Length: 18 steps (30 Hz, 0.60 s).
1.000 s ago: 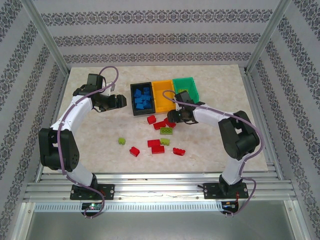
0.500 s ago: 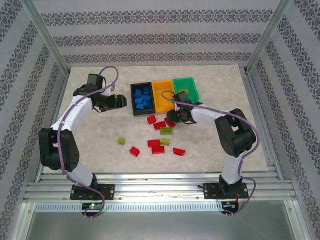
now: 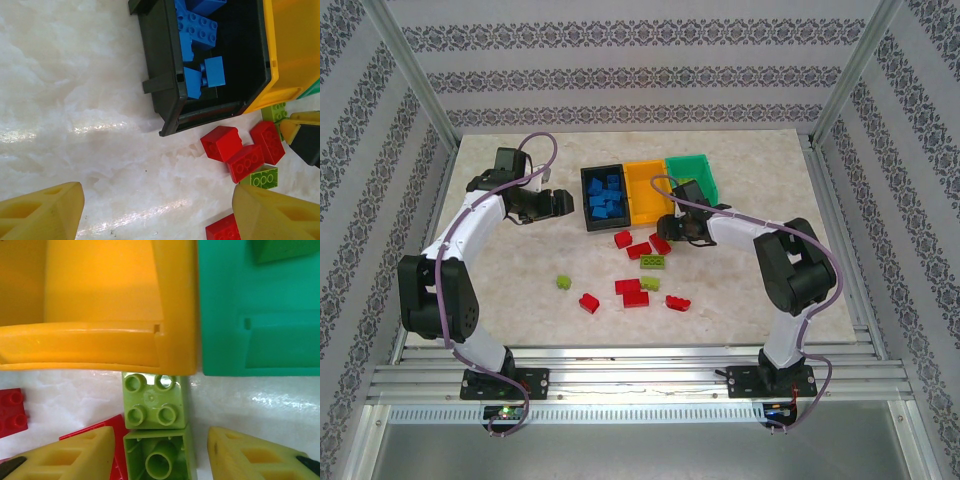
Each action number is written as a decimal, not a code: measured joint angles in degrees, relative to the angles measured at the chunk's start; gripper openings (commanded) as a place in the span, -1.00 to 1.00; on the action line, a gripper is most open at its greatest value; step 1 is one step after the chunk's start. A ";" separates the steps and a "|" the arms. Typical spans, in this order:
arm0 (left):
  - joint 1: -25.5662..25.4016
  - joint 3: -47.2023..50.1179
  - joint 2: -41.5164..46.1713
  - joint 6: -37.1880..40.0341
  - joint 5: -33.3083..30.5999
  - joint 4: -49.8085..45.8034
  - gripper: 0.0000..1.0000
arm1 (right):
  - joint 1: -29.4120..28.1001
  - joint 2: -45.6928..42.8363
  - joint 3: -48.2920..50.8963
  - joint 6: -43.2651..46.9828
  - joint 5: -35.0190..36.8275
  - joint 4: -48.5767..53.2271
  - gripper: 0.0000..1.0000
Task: Sort the legos into containers by color
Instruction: Pick up the lego from the center of the table.
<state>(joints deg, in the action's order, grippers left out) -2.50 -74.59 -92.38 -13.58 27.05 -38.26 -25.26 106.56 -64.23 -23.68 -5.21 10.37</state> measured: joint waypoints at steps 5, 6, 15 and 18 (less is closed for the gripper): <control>0.02 0.00 0.00 0.00 0.33 0.00 0.56 | 0.02 0.48 0.00 0.00 0.11 -0.02 0.03; 0.02 0.00 0.00 -0.02 0.39 0.00 0.56 | 0.00 0.48 0.07 0.00 0.11 0.02 0.02; 0.02 0.00 -0.22 -0.20 1.03 0.13 0.57 | 0.11 -0.33 2.43 0.31 0.52 -0.35 -0.01; 0.02 0.00 -0.28 -0.22 1.07 0.15 0.57 | 1.11 -2.40 5.75 1.22 0.68 0.55 -0.06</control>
<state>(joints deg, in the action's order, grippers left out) -2.48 -74.59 -92.66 -13.80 28.12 -38.11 -24.14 104.16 -58.48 -22.46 -4.54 10.92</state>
